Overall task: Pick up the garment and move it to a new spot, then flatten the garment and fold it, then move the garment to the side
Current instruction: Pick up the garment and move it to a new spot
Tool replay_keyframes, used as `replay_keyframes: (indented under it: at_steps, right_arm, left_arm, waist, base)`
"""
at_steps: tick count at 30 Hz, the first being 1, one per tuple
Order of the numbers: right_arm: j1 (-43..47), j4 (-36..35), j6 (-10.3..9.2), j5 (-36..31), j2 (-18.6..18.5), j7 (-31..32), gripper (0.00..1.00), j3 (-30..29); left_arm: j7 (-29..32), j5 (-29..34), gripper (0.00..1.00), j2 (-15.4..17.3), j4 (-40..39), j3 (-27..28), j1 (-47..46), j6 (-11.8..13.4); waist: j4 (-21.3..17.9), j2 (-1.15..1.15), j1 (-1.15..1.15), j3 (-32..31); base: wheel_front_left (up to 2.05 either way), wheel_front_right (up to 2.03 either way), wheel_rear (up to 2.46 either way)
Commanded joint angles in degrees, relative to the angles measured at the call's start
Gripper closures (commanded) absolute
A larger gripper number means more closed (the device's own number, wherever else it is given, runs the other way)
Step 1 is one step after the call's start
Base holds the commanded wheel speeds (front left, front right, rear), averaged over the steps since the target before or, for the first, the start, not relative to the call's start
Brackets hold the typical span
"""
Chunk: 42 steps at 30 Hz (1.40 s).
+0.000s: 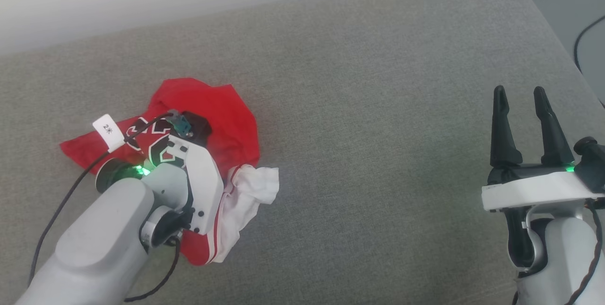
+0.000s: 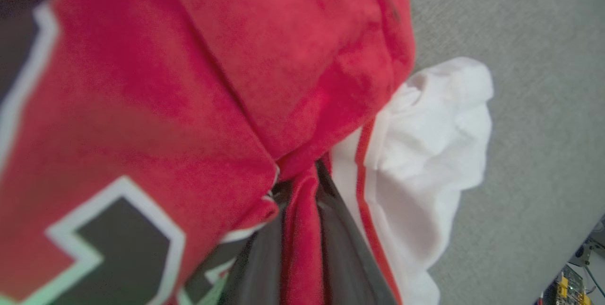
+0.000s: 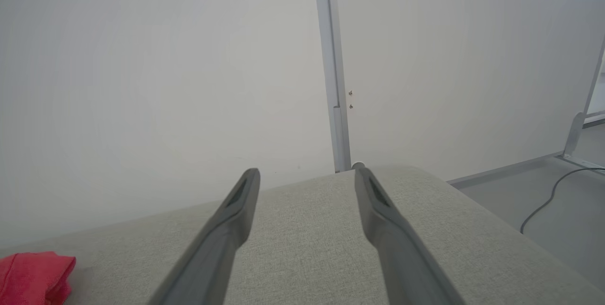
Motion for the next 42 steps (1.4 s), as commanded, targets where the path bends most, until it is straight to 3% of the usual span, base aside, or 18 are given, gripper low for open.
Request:
replay_keyframes:
  at_steps: [1,2,11,17,26,37,42]
  right_arm:
    - [-0.3,0.4,0.0,0.1,0.2,-0.4,0.0,0.1]
    - [-0.3,0.5,-0.01,0.0,0.2,-0.4,0.0,0.2]
    - [1.3,1.3,-0.01,-0.4,-0.9,-0.3,0.0,0.3]
    - [3.2,1.5,-0.01,0.2,-1.9,0.6,0.0,0.5]
    - [6.7,2.4,-0.01,0.1,-2.9,0.8,0.0,-1.2]
    - [9.3,2.9,-0.01,0.2,-2.9,0.6,0.0,-4.2]
    - [9.6,2.7,-0.01,0.0,-2.4,0.5,0.0,-4.1]
  left_arm:
    - [-0.6,-0.2,0.35,-0.1,1.5,-0.2,-0.4,-0.6]
    - [-0.9,-0.6,0.0,-0.3,2.1,0.1,-0.8,-1.1]
    - [-7.2,-1.2,0.0,0.1,2.6,2.6,-1.6,-2.9]
    - [-17.3,-0.7,0.0,1.9,-0.1,5.3,2.0,-3.7]
    - [-36.5,0.1,0.0,6.4,-4.4,12.5,12.4,-1.1]
    - [-49.7,-1.1,0.0,9.7,-8.1,19.0,24.1,2.2]
    - [-52.8,-1.3,0.0,9.9,-9.5,21.2,28.2,3.3]
  waist:
    - [0.4,0.0,0.0,-0.5]
    - [0.6,0.0,0.0,-0.8]
    - [3.9,0.0,0.0,-5.8]
    - [7.0,0.0,0.0,-9.4]
    - [12.1,0.0,0.0,-13.5]
    - [17.3,0.0,0.0,-15.3]
    - [18.6,0.0,0.0,-15.6]
  base:
    - [0.0,0.0,0.0]
    - [0.0,0.0,0.0]
    - [0.0,0.0,0.0]
    - [0.0,0.0,0.0]
    - [0.0,0.0,0.0]
    - [0.0,0.0,0.0]
    - [0.0,0.0,0.0]
